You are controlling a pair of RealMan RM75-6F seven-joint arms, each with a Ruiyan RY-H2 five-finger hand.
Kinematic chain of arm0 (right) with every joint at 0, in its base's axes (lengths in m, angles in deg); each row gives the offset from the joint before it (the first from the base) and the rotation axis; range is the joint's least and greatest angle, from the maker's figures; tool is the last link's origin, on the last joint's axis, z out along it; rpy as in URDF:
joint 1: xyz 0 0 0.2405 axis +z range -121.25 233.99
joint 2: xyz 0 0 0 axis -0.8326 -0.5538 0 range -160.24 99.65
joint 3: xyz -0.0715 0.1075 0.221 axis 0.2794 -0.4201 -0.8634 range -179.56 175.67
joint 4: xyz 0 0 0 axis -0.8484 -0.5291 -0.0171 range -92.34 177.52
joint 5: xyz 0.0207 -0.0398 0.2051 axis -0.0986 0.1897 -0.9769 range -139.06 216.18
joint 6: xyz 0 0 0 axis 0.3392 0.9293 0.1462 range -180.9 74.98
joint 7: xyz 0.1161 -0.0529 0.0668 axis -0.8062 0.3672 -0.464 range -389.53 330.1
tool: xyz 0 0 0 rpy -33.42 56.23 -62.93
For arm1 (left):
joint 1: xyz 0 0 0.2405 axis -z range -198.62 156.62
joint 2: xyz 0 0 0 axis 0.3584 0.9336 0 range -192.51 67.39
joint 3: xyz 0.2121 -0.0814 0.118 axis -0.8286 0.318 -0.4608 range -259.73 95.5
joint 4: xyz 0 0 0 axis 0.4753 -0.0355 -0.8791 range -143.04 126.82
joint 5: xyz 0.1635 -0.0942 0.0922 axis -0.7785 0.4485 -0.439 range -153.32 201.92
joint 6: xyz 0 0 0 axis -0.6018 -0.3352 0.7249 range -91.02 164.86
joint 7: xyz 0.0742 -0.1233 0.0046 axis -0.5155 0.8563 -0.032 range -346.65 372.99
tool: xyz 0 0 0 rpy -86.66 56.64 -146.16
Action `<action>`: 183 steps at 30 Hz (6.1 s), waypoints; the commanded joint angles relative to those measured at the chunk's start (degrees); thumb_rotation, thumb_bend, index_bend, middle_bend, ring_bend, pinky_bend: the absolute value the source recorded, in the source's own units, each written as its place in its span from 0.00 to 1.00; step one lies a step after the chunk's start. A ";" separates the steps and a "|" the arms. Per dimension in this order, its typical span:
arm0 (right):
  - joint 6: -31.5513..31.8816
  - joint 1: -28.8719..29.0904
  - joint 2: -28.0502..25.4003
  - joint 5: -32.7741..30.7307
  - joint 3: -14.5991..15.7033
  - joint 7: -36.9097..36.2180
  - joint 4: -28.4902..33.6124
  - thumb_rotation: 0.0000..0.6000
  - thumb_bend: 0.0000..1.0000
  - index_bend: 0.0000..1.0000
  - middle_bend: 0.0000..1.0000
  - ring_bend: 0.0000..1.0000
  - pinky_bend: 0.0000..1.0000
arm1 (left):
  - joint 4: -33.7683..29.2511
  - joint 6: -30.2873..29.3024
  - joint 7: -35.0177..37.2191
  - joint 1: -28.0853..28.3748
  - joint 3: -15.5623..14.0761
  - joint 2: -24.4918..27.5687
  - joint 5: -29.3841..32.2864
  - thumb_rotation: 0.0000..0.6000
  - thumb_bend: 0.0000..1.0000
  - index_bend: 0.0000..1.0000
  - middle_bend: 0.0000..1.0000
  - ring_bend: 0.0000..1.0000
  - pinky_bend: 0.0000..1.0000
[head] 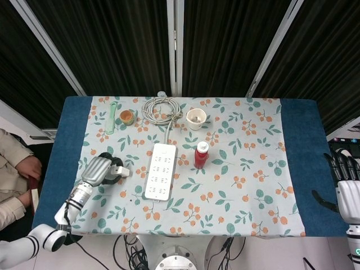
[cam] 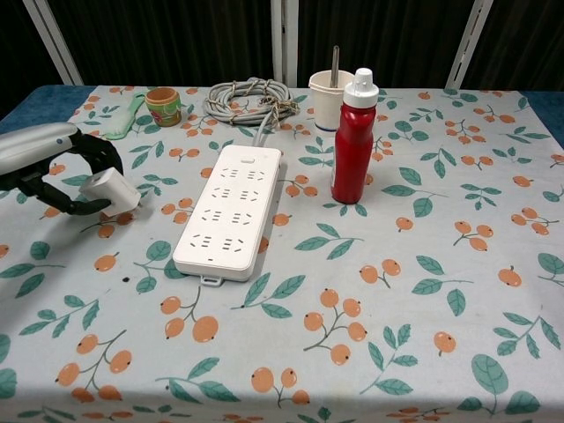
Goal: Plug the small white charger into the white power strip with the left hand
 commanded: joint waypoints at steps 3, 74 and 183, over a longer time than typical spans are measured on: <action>-0.19 0.20 0.28 0.38 0.09 -0.36 -0.40 1.00 0.13 0.00 0.02 0.00 0.00 | -8.79 -1.39 -2.33 2.00 0.79 4.49 -2.94 1.00 0.47 0.63 0.69 0.51 0.52; -0.49 0.01 0.57 -0.11 0.23 -2.16 -2.03 1.00 0.13 0.00 0.02 0.00 0.00 | -27.68 10.97 -42.79 14.78 2.91 5.52 20.92 1.00 0.49 0.64 0.70 0.52 0.48; -0.23 -0.53 1.06 -0.46 0.13 -5.63 -4.97 1.00 0.13 0.00 0.02 0.00 0.00 | -38.05 -0.33 -24.36 14.08 6.49 7.18 23.30 1.00 0.22 0.26 0.32 0.28 0.34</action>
